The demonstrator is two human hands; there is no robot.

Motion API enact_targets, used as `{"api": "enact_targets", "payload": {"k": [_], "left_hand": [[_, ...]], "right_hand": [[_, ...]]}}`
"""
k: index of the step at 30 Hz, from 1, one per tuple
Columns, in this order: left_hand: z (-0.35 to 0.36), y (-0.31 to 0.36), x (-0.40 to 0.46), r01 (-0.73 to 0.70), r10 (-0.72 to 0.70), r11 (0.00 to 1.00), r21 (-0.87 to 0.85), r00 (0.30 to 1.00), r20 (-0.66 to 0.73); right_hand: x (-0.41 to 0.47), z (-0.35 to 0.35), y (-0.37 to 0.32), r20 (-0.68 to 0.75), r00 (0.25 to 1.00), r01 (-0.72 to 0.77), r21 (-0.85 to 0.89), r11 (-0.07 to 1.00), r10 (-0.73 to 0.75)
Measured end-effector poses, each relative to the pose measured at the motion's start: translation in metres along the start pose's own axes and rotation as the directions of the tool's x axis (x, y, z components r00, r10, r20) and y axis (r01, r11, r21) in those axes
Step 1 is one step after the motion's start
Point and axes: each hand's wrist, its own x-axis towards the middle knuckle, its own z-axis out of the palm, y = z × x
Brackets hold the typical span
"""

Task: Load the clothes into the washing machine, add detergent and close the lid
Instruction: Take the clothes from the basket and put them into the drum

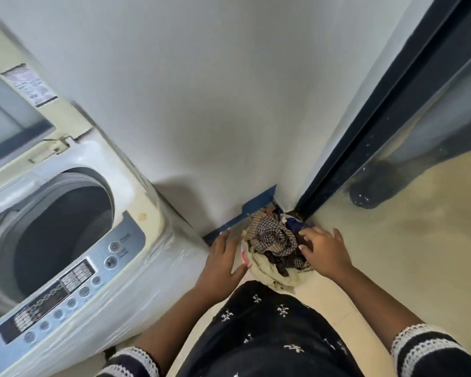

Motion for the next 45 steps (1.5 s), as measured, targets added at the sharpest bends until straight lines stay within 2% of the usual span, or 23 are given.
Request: {"api": "enact_targets", "payload": {"k": [8, 14, 21, 26, 31, 38, 45], "left_hand": [[0.010, -0.006, 0.084, -0.065, 0.043, 0.991, 0.116, 0.982, 0.183], [0.049, -0.035, 0.122, -0.093, 0.019, 0.973, 0.210, 0.944, 0.329], [0.116, -0.097, 0.157, -0.076, -0.047, 0.956, 0.285, 0.915, 0.400], [0.158, -0.125, 0.184, -0.020, -0.091, 0.964, 0.265, 0.913, 0.398], [0.177, -0.132, 0.188, -0.004, -0.076, 0.979, 0.203, 0.920, 0.384], [0.150, -0.103, 0.157, 0.051, -0.093, 0.991, 0.121, 0.924, 0.371], [0.088, -0.043, 0.122, 0.103, -0.083, 0.993, -0.052, 0.950, 0.301]], "right_hand": [[0.023, 0.022, 0.032, 0.099, 0.991, -0.102, 0.093, 0.990, 0.093], [0.060, 0.065, 0.053, 0.249, 0.953, -0.222, 0.182, 0.958, 0.173], [0.119, 0.140, 0.065, 0.388, 0.901, -0.293, 0.211, 0.933, 0.195], [0.159, 0.202, 0.070, 0.442, 0.872, -0.306, 0.156, 0.939, 0.210], [0.179, 0.236, 0.070, 0.479, 0.840, -0.363, 0.151, 0.919, 0.253], [0.146, 0.189, 0.050, 0.403, 0.890, -0.372, 0.369, 0.851, 0.214], [0.071, 0.088, 0.009, 0.268, 0.962, -0.206, 0.593, 0.778, 0.050]]}}
